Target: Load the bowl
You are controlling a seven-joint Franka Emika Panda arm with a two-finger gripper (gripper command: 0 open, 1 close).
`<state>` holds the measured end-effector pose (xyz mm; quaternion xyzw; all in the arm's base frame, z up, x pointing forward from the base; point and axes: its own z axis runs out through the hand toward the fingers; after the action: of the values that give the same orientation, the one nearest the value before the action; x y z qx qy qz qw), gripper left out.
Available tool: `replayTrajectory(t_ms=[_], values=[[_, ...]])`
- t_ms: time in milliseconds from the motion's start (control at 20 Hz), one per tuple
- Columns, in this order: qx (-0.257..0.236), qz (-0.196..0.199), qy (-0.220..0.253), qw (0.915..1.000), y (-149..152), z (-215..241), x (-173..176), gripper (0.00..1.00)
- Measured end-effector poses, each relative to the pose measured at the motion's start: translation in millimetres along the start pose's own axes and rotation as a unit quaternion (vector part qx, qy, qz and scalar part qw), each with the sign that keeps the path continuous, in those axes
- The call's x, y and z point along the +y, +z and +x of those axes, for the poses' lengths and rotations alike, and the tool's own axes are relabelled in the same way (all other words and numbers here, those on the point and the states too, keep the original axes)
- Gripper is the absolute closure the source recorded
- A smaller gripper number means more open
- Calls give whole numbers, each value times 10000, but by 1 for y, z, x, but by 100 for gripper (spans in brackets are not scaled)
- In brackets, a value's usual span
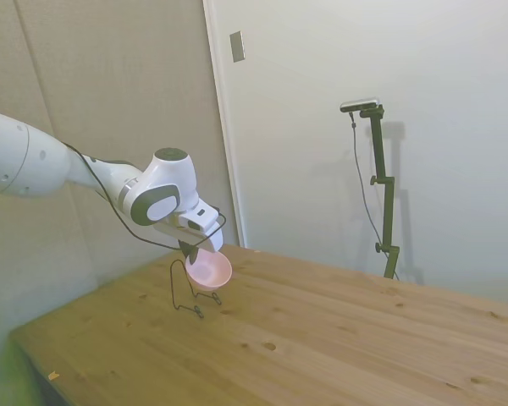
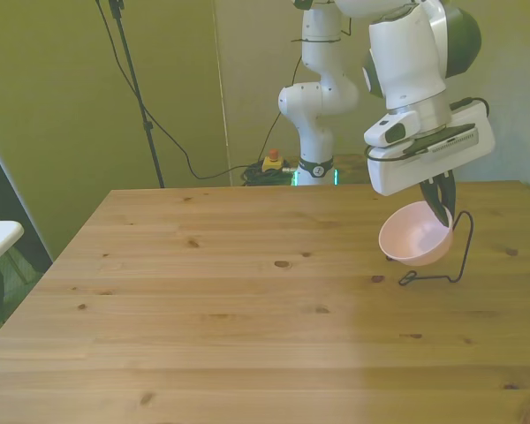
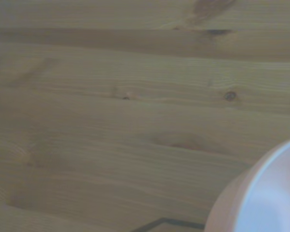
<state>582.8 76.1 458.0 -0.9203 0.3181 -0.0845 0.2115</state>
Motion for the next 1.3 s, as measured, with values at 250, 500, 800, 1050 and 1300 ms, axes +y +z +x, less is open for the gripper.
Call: replayTrajectory(t_ms=[250, 500, 800, 1050, 1300], values=[[-353, 491, -42, 9982, 2, 2, 13, 100], [-634, 948, -65, 9934, 3, -5, 33, 100], [-709, 1331, -48, 9886, -2, -14, 48, 100], [-775, 1761, -162, 9812, 6, -24, 63, 100], [-745, 2125, -288, 9739, 13, -26, 73, 100]])
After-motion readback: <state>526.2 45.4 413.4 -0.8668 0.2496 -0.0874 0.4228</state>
